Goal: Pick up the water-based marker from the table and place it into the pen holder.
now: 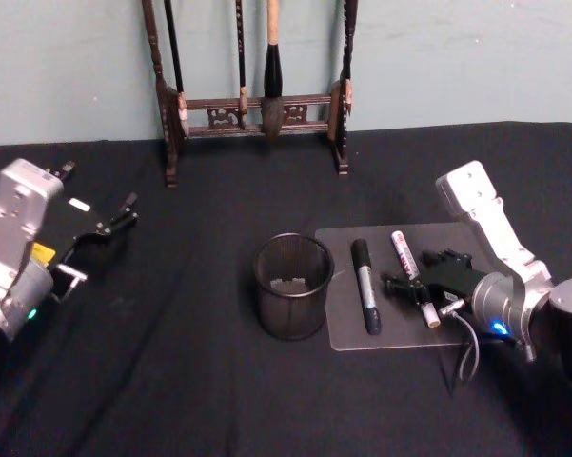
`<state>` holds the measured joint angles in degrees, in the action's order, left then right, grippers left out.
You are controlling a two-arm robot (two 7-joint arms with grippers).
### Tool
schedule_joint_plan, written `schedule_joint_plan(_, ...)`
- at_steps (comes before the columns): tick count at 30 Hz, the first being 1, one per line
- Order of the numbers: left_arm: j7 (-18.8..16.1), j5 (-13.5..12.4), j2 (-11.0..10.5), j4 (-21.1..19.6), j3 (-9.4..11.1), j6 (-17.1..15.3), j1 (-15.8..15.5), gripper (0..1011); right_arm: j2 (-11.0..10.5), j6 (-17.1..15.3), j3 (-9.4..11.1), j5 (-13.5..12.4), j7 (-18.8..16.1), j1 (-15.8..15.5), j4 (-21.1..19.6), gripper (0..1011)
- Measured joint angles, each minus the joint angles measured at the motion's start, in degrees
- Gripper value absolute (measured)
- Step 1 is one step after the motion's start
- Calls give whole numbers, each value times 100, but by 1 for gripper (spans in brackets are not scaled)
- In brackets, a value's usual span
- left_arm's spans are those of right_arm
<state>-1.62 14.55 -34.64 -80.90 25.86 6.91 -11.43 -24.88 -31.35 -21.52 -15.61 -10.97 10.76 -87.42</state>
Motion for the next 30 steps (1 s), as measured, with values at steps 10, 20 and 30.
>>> schedule_joint_plan(10, 0, 0, 0, 0, 0, 0, 0, 1001, -1, 0, 0, -4, 4, 0, -4, 477)
schedule_joint_plan(20, 0, 0, 0, 0, 0, 0, 0, 1001, -1, 0, 0, -10, 5, 0, -7, 182)
schedule_joint_plan(30, 0, 0, 0, -1, 0, 0, 0, 1001, 0, 70, 6, 19, -12, -18, -11, 177)
